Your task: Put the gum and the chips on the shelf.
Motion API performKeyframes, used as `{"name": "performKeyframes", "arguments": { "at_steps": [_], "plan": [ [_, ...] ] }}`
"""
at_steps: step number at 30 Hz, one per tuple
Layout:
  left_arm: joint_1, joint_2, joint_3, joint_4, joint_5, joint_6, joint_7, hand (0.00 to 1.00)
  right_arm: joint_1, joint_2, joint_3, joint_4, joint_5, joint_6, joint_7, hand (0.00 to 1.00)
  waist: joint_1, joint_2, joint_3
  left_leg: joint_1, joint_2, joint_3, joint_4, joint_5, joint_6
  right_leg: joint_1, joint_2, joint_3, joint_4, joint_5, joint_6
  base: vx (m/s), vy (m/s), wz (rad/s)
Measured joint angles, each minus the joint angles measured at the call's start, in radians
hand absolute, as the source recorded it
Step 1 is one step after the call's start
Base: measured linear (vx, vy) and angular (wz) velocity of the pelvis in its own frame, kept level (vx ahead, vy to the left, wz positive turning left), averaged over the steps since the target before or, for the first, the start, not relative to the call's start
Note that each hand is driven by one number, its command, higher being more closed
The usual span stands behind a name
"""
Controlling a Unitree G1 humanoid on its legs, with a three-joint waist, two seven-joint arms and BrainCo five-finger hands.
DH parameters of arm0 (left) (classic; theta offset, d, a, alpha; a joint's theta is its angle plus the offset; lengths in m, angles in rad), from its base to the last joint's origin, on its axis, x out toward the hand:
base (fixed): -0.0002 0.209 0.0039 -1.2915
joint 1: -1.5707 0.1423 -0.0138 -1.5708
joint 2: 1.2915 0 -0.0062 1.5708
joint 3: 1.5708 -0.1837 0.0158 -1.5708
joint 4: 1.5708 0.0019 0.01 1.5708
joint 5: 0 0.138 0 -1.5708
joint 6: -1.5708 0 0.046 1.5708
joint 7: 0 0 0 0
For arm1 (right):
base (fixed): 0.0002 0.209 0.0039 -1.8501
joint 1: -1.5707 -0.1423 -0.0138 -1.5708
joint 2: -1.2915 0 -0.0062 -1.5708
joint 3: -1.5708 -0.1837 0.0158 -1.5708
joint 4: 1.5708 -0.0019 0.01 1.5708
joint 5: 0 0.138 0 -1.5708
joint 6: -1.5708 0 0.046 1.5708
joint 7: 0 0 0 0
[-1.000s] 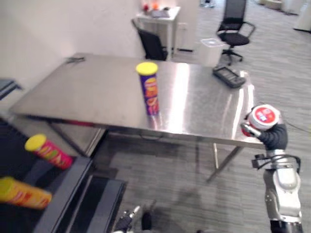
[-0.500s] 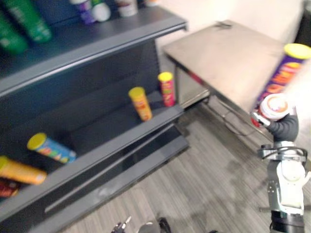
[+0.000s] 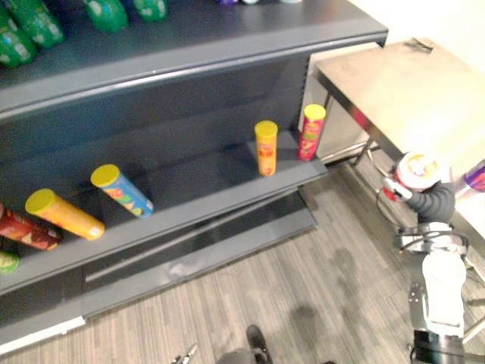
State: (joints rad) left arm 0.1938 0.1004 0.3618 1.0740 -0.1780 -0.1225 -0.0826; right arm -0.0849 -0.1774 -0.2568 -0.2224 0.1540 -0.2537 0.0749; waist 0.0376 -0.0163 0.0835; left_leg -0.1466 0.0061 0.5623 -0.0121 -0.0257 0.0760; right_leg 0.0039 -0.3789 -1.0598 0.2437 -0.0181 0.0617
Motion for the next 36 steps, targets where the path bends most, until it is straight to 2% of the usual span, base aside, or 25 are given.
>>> {"name": "performKeyframes", "arguments": {
  "at_steps": [4, 9, 14, 20, 22, 24, 25, 26, 27, 28, 29, 33, 35, 36],
  "plan": [
    [-0.001, -0.003, 0.0, -0.001, 0.002, 0.0, -0.003, 0.0, 0.002, 0.0, 0.001, 0.001, -0.001, 0.0, 0.001, 1.0, -0.001, -0.001, 0.002, 0.029, -0.008, 0.004, -0.088, 0.032, -0.021, -0.001, 0.032, 0.027, -0.038, -0.001, 0.001, -0.03, -0.029, -0.07],
    [-0.002, -0.021, 0.009, -0.002, 0.003, 0.0, -0.007, 0.0, 0.015, 0.0, 0.019, 0.001, -0.003, 0.0, 0.019, 1.0, 0.004, -0.003, 0.005, 0.025, 0.001, 0.032, -0.088, 0.034, -0.024, 0.002, 0.073, 0.047, -0.119, 0.011, 0.018, 0.01, -0.032, -0.12],
    [-0.003, -0.021, 0.009, -0.004, 0.002, 0.0, -0.009, 0.0, 0.026, 0.0, 0.044, 0.004, -0.036, 0.0, 0.023, 1.0, 0.005, -0.007, 0.007, 0.024, 0.007, 0.028, -0.089, 0.042, -0.02, 0.007, 0.085, 0.046, -0.13, 0.017, 0.026, 0.06, -0.031, 0.02],
    [-0.008, -0.02, -0.006, -0.041, -0.005, -0.004, -0.008, 0.0, -0.028, -0.001, 0.171, 0.09, -0.037, 0.002, 0.025, 1.0, 0.031, -0.026, 0.018, 0.009, 0.009, -0.002, -0.069, 0.045, -0.003, 0.017, 0.074, 0.044, -0.114, 0.041, 0.041, 0.09, -0.009, 0.19],
    [-0.014, -0.02, -0.014, -0.049, -0.011, -0.006, -0.008, 0.0, -0.043, -0.002, 0.208, 0.09, -0.037, 0.003, 0.036, 1.0, 0.05, -0.026, 0.022, -0.01, 0.012, -0.026, -0.034, 0.027, 0.007, 0.019, 0.06, 0.045, -0.082, 0.051, 0.048, 0.11, 0.011, 0.52],
    [-0.012, -0.019, -0.015, -0.047, -0.015, -0.006, -0.005, 0.0, -0.058, -0.003, 0.245, 0.09, -0.039, 0.004, 0.046, 1.0, 0.055, -0.019, 0.025, -0.003, 0.003, -0.072, -0.025, 0.013, 0.017, 0.023, 0.025, 0.087, 0.011, 0.054, 0.043, 0.13, 0.045, 0.63],
    [-0.013, -0.016, -0.039, -0.049, -0.015, -0.008, -0.001, 0.0, -0.062, -0.007, 0.254, 0.09, -0.039, 0.004, 0.051, 1.0, 0.052, -0.005, 0.035, 0.02, 0.0, -0.125, -0.025, 0.001, 0.024, -0.012, -0.009, 0.206, 0.136, 0.061, -0.012, 0.14, 0.1, 0.91],
    [-0.017, -0.006, -0.079, -0.049, -0.015, -0.009, 0.003, 0.0, -0.061, -0.01, 0.257, 0.09, -0.04, 0.004, 0.062, 1.0, 0.047, 0.014, 0.045, 0.031, 0.005, -0.179, -0.018, -0.007, 0.022, -0.075, 0.025, 0.447, 0.215, 0.001, -0.049, 0.14, 0.093, 0.99],
    [-0.022, -0.002, -0.095, -0.048, -0.014, -0.012, 0.005, 0.0, -0.061, -0.012, 0.256, 0.09, -0.04, 0.003, 0.068, 1.0, 0.044, 0.019, 0.049, 0.037, 0.008, -0.21, -0.018, -0.011, 0.024, -0.099, 0.068, 0.563, 0.219, -0.044, -0.032, 0.13, 0.048, 1.17],
    [-0.035, 0.014, -0.113, -0.037, -0.013, -0.018, 0.011, 0.0, -0.052, -0.014, 0.256, 0.089, -0.04, 0.004, 0.071, 1.0, 0.035, 0.024, 0.052, 0.052, 0.005, -0.251, -0.021, -0.011, 0.025, -0.139, 0.139, 0.744, 0.211, -0.101, -0.008, 0.14, 0.008, 1.21],
    [-0.042, 0.018, -0.118, -0.021, -0.012, -0.024, 0.016, 0.0, -0.038, -0.013, 0.261, 0.087, -0.039, 0.004, 0.076, 1.0, 0.028, 0.022, 0.055, 0.08, -0.009, -0.284, -0.023, -0.012, 0.025, -0.162, 0.181, 0.864, 0.192, -0.123, 0.004, 0.19, 0.012, 1.31],
    [-0.055, 0.027, -0.12, 0.002, -0.012, -0.033, 0.031, 0.0, -0.02, -0.012, 0.271, 0.069, -0.038, 0.003, 0.079, 1.0, 0.008, 0.011, 0.056, 0.134, -0.047, -0.382, -0.015, -0.025, 0.006, -0.243, 0.221, 0.987, 0.094, -0.116, 0.015, 0.16, -0.002, 1.0],
    [-0.055, 0.04, -0.119, 0.024, -0.012, -0.041, 0.032, 0.0, -0.005, 0.0, 0.272, 0.064, -0.037, 0.003, 0.079, 1.0, -0.005, -0.016, 0.054, 0.14, -0.061, -0.392, -0.002, -0.037, -0.014, -0.256, 0.212, 1.026, 0.028, -0.064, 0.058, 0.14, -0.075, 0.87],
    [-0.051, 0.052, -0.118, 0.043, -0.012, -0.04, 0.032, 0.0, 0.005, 0.014, 0.278, 0.063, -0.037, 0.003, 0.082, 1.0, -0.004, -0.038, 0.053, 0.156, -0.068, -0.386, 0.004, -0.051, -0.035, -0.244, 0.204, 1.031, -0.014, 0.012, 0.049, 0.14, -0.121, 0.51]
  ]
}}
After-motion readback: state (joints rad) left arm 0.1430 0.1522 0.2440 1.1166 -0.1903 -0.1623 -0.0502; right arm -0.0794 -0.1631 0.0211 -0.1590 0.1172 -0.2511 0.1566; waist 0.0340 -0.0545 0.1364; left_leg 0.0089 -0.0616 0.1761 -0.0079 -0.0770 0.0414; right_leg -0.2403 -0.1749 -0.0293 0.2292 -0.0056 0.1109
